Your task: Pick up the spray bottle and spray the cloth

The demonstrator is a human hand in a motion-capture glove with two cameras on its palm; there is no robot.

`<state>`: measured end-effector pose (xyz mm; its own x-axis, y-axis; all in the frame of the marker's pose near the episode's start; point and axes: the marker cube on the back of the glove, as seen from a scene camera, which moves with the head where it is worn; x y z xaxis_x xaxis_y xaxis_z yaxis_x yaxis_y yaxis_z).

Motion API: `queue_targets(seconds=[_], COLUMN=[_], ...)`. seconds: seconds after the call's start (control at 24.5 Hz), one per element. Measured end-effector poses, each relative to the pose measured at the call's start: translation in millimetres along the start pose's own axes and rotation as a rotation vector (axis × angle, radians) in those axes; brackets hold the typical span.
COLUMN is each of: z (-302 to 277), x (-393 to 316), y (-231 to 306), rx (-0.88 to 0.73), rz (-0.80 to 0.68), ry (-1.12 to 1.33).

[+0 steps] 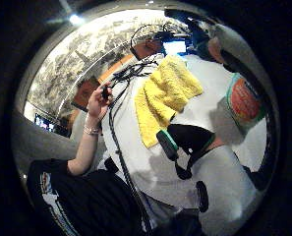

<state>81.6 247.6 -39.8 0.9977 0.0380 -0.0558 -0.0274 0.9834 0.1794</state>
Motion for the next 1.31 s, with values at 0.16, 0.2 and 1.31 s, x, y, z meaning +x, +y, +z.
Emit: queue_targets(seconds=[0.16, 0.2, 1.31], z=[-0.6, -1.0, 19.2], x=[5.6, 7.2, 81.9], y=[13.9, 16.7, 46.9], rx=[0.026, 0.033, 0.317], rz=[0.083, 0.112, 0.53], ry=[-0.108, -0.164, -1.127])
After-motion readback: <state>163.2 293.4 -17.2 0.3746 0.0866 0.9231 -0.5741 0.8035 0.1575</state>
